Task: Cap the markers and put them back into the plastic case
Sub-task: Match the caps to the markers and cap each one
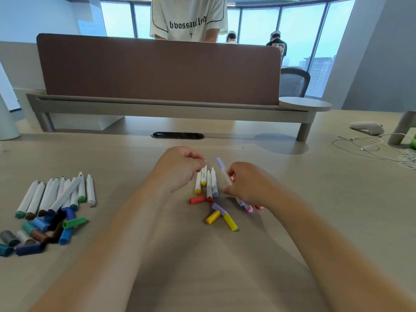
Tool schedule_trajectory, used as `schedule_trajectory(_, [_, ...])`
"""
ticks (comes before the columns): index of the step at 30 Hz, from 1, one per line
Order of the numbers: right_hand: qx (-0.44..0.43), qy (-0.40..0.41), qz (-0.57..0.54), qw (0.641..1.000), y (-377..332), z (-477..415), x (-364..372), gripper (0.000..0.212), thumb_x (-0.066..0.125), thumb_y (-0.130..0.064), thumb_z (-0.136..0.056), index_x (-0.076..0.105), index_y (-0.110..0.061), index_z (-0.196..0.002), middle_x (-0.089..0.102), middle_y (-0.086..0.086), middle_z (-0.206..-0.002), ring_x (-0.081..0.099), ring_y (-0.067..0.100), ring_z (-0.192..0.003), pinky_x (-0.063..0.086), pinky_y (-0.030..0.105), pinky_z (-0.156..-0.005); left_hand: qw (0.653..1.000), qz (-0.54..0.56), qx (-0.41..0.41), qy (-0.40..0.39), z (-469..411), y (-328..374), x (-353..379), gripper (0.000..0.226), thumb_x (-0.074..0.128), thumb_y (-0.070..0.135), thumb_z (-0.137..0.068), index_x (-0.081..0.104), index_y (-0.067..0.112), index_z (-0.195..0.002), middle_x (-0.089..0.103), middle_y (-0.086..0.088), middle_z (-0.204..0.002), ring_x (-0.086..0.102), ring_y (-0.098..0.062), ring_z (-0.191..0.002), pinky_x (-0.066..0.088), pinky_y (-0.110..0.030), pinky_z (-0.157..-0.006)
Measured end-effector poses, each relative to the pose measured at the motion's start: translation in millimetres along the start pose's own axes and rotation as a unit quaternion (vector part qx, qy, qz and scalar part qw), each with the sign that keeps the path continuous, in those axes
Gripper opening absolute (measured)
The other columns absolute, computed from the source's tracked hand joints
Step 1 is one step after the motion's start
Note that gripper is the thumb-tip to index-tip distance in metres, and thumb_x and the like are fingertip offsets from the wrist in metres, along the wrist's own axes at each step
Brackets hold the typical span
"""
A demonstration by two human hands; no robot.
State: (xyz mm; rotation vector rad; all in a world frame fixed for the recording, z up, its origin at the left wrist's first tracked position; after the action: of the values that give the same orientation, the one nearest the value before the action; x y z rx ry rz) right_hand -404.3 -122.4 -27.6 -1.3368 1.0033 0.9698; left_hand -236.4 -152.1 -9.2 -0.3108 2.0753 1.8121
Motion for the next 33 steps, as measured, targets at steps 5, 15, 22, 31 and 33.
schedule_trajectory(5, [0.031, 0.009, 0.02, 0.999, 3.4, -2.2, -1.5, 0.023, 0.066, -0.019, -0.082, 0.06, -0.01, -0.102, 0.061, 0.006, -0.065, 0.051, 0.016, -0.044, 0.037, 0.024, -0.041, 0.977, -0.191, 0.071, -0.062, 3.0, 8.6, 8.6, 0.009, 0.069, 0.027, -0.087, 0.075, 0.021, -0.091, 0.068, 0.006, -0.084, 0.058, -0.007, -0.072, 0.041, -0.021, -0.06])
schedule_trajectory(15, [-0.004, 0.03, 0.031, 0.999, -12.4, -4.5, -1.8, 0.018, 0.058, -0.017, -0.093, 0.059, -0.019, -0.111, 0.065, 0.006, -0.097, 0.066, 0.023, -0.067, 0.058, 0.034, -0.058, 0.957, -0.261, 0.087, -0.091, 5.0, 7.7, 16.7, 0.009, 0.067, 0.022, -0.088, 0.074, 0.022, -0.092, 0.068, 0.002, -0.094, 0.062, -0.015, -0.088, 0.047, -0.025, -0.071])
schedule_trajectory(22, [-0.078, 0.002, 0.074, 0.994, -33.4, -4.3, 12.4, 0.018, 0.056, -0.023, -0.09, 0.071, -0.024, -0.101, 0.064, 0.0, -0.097, 0.06, 0.021, -0.087, 0.048, 0.031, -0.067, 0.947, -0.272, 0.099, -0.141, 13.1, 9.3, 27.1, 0.01, 0.068, 0.017, -0.084, 0.078, 0.019, -0.088, 0.071, -0.002, -0.09, 0.064, -0.02, -0.085, 0.049, -0.032, -0.07])
schedule_trajectory(31, [-0.083, 0.023, 0.138, 0.987, -39.6, 1.2, 6.8, 0.012, 0.066, -0.029, -0.082, 0.06, -0.02, -0.079, 0.059, 0.001, -0.078, 0.058, 0.023, -0.077, 0.045, 0.03, -0.057, 0.949, -0.268, 0.084, -0.14, 11.8, 2.1, 28.7, 0.008, 0.068, 0.017, -0.081, 0.075, 0.019, -0.085, 0.07, -0.001, -0.086, 0.062, -0.019, -0.079, 0.043, -0.026, -0.061])
schedule_trajectory(33, [-0.074, 0.014, 0.141, 0.987, -39.7, 0.2, 9.0, 0.022, 0.069, -0.028, -0.08, 0.051, -0.021, -0.07, 0.05, -0.001, -0.07, 0.055, 0.023, -0.072, 0.034, 0.027, -0.05, 0.95, -0.265, 0.087, -0.142, 11.7, 2.9, 28.1, 0.008, 0.069, 0.016, -0.08, 0.074, 0.018, -0.086, 0.069, -0.002, -0.085, 0.062, -0.019, -0.076, 0.043, -0.026, -0.059])
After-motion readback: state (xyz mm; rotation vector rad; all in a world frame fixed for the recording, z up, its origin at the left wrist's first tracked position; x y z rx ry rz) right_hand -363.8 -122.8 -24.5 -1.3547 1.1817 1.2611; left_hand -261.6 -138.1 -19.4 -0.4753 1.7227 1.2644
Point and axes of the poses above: each hand's wrist, its own z-axis away from the middle knuckle, its own x-axis out of the palm, y = z × x, the point moved 8 cm from there along -z, towards the middle knuckle
